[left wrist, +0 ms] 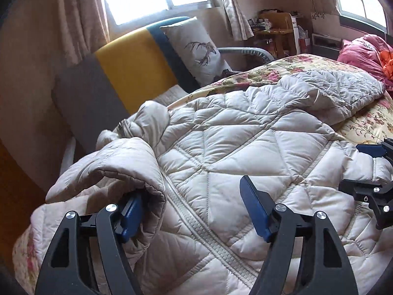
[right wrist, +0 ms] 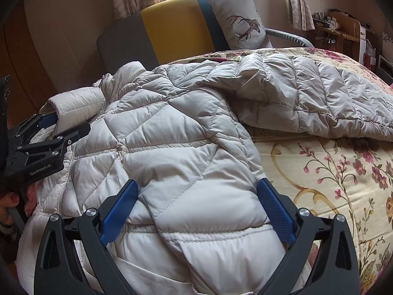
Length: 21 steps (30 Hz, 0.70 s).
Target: Fold large clothes
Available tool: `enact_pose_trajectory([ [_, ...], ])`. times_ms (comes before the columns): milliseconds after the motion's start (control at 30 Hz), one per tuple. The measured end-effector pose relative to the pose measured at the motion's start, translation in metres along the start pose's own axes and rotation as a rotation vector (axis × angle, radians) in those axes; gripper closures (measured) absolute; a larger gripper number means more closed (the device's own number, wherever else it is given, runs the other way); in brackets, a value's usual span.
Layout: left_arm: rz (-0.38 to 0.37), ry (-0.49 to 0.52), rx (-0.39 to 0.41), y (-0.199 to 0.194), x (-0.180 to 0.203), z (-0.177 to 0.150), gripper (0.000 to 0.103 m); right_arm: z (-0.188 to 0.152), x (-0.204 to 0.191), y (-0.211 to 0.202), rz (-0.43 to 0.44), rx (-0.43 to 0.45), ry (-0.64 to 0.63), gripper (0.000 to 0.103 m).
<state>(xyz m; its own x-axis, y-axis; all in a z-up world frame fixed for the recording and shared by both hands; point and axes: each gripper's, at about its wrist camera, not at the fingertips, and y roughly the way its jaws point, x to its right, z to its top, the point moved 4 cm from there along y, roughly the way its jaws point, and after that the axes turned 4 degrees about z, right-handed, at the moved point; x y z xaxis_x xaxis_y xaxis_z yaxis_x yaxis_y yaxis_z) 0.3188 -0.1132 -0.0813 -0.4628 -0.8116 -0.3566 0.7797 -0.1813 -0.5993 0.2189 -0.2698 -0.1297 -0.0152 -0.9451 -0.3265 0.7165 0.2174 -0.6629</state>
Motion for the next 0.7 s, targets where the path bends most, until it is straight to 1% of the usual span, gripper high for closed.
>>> enact_pose_trajectory([
  [133,-0.075,0.009,0.029,-0.003,0.013,0.016,0.030,0.000,0.000,0.000,0.000,0.000,0.000,0.005],
  [167,-0.072,0.025,0.024,-0.001,0.017,0.016,0.025,0.000,0.000,0.000,0.000,0.001,0.000,0.005],
  [267,-0.067,0.051,-0.016,0.003,0.020,0.009,0.024,0.000,0.000,0.000,-0.001,0.001,-0.001,0.005],
  [333,-0.095,0.009,-0.013,-0.005,0.012,0.006,0.024,0.000,0.000,0.000,-0.001,0.001,-0.001,0.005],
  [400,-0.145,-0.067,0.014,-0.018,-0.002,0.005,0.024,0.000,0.000,0.000,0.000,0.001,-0.001,0.005],
  [433,-0.171,-0.104,0.035,-0.028,-0.010,0.004,0.020,0.000,0.000,0.000,0.000,0.001,0.000,0.005],
  [467,-0.193,-0.144,0.060,-0.036,-0.020,0.003,0.014,-0.001,0.000,0.000,0.001,0.001,0.000,0.005],
  [500,-0.201,-0.184,0.086,-0.042,-0.030,0.002,0.013,-0.001,0.000,0.000,0.002,0.002,0.001,0.005],
  [533,-0.191,-0.235,0.106,-0.046,-0.045,-0.001,0.013,-0.001,0.000,0.000,0.003,0.002,0.002,0.005],
  [600,-0.148,-0.331,0.106,-0.045,-0.073,-0.008,0.013,-0.001,-0.001,0.000,0.002,0.003,0.001,0.005],
  [633,-0.109,-0.393,0.094,-0.039,-0.091,-0.015,0.013,-0.001,-0.001,0.000,0.001,0.003,0.001,0.005],
  [700,-0.012,-0.497,0.043,-0.025,-0.123,-0.032,0.018,-0.001,-0.001,-0.001,0.001,0.004,0.001,0.005],
])
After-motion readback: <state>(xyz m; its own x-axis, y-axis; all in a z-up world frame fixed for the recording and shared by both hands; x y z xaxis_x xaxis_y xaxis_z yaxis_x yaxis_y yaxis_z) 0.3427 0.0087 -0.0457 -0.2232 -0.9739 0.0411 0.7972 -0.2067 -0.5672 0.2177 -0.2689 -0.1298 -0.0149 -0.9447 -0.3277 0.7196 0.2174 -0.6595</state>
